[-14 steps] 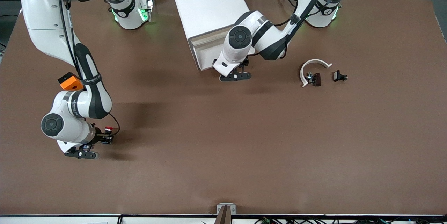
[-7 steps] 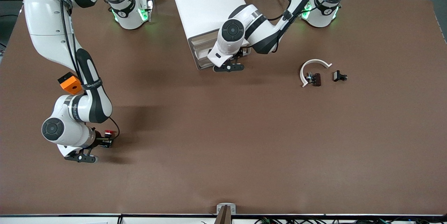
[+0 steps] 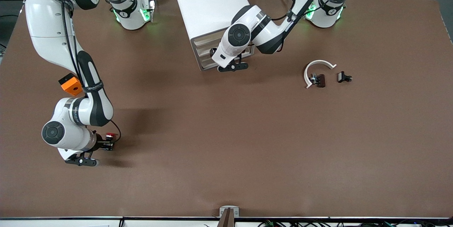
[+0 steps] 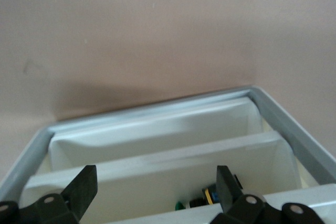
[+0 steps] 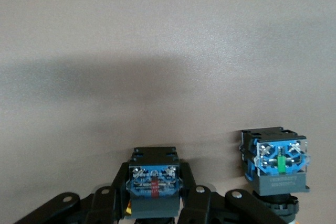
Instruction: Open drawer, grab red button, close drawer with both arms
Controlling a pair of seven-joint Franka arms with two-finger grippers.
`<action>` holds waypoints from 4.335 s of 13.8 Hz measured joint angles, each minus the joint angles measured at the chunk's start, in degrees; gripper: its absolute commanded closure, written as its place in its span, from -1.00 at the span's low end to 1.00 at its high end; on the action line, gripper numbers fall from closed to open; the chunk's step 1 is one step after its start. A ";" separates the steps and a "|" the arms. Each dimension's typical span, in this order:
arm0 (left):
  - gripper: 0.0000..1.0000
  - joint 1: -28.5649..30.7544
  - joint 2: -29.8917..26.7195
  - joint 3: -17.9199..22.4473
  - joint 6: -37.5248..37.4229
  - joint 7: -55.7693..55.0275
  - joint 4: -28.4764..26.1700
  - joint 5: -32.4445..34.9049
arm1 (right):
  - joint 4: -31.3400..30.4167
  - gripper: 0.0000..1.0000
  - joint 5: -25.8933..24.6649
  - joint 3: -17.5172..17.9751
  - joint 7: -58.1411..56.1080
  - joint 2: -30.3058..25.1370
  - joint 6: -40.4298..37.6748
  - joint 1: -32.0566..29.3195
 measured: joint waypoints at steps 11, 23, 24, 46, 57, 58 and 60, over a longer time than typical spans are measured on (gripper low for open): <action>-1.00 1.42 0.35 0.73 -0.88 -0.34 0.78 -2.71 | 1.09 1.00 0.00 0.01 0.00 0.60 -1.03 -0.01; -1.00 15.52 -2.93 1.58 -14.80 7.09 7.82 2.55 | 9.09 -1.00 -0.39 0.01 -0.29 1.78 -8.53 -0.32; -1.00 16.94 -4.03 1.58 -16.96 8.80 8.18 2.56 | 10.20 -1.00 -0.39 0.02 -0.30 1.50 -10.83 -0.32; -1.00 47.75 -31.28 1.80 -34.74 42.27 -0.43 5.35 | -4.30 -1.00 -0.62 0.02 -3.76 -39.70 -38.67 -1.94; -1.00 33.09 -31.24 15.76 -21.81 42.41 -0.91 12.51 | 1.07 -1.00 -0.78 0.05 -6.85 -39.86 -47.17 -2.45; -1.00 32.98 -31.24 15.92 -21.43 42.41 -0.90 12.57 | 3.02 -1.00 -0.78 0.04 -6.88 -39.99 -49.24 -2.62; -1.00 33.03 -31.25 16.20 -21.11 42.41 -0.78 12.67 | 4.72 -1.00 -0.74 0.04 -6.87 -40.24 -50.72 -3.49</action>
